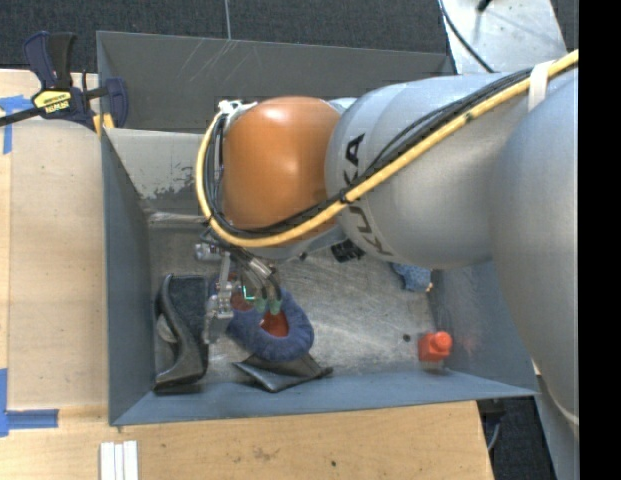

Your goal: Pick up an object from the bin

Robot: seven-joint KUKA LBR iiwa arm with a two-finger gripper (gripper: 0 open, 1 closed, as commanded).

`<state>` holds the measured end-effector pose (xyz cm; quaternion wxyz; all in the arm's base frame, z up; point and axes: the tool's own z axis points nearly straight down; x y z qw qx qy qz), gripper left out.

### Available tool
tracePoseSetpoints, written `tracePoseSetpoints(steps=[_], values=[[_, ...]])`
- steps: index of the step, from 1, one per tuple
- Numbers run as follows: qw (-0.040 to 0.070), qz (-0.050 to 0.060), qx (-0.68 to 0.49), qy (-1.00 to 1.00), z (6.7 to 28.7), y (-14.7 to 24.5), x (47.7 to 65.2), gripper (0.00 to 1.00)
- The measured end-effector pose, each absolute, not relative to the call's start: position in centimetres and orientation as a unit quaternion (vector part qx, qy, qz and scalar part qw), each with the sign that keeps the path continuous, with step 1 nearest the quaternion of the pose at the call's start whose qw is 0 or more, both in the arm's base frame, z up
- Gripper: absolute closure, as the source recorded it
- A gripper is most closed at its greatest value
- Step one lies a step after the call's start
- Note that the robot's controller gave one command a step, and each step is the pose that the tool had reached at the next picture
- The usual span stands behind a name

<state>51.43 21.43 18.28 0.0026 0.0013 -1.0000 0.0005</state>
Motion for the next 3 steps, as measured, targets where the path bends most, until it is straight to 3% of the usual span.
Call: tracePoseSetpoints(steps=[1, 2, 3], values=[[-0.004, -0.003, 0.050, -0.999, 7.1, 15.2, 54.1, 0.00], [-0.009, -0.003, 0.050, -0.999, 7.5, 15.3, 54.4, 1.00], [-0.006, 0.000, 0.121, -0.993, 25.2, 14.0, 56.5, 1.00]])
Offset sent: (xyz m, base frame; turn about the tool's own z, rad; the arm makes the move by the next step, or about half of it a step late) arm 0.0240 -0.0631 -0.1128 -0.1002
